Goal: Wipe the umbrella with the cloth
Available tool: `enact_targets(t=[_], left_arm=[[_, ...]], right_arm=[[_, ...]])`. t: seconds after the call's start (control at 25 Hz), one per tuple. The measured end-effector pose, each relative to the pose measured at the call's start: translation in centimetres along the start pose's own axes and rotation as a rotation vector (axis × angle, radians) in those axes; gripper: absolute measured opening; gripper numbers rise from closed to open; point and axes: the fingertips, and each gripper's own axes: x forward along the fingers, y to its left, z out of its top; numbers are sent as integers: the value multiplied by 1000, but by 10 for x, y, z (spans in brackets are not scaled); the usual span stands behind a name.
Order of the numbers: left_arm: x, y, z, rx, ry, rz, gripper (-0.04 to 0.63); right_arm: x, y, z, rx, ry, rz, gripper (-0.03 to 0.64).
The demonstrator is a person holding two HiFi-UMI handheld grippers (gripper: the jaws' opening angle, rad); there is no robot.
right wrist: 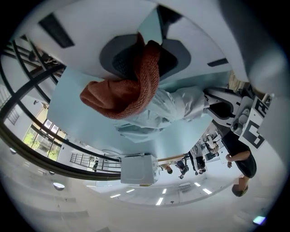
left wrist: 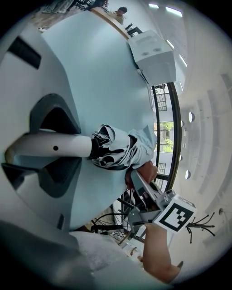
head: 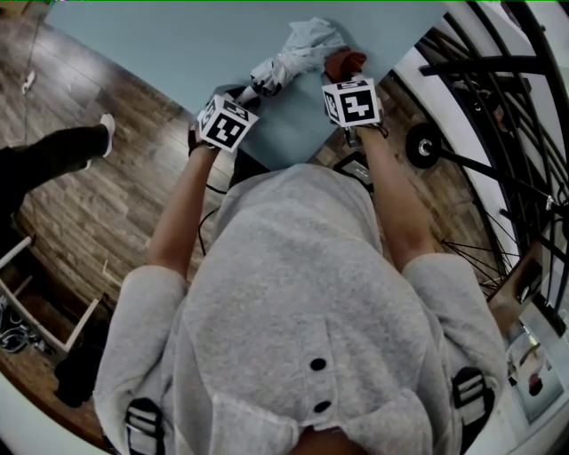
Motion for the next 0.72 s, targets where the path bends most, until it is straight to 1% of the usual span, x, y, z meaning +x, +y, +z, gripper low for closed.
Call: enact_targets(t=[0.32,0.72], left_arm=[[1,-1,0,-3,-3,-1,166],[0,-2,0,-2,-6,-6,166]], right_arm=[[4,24,-5,-26,23,50,75],[10,69,-9,-94,53,140,75]])
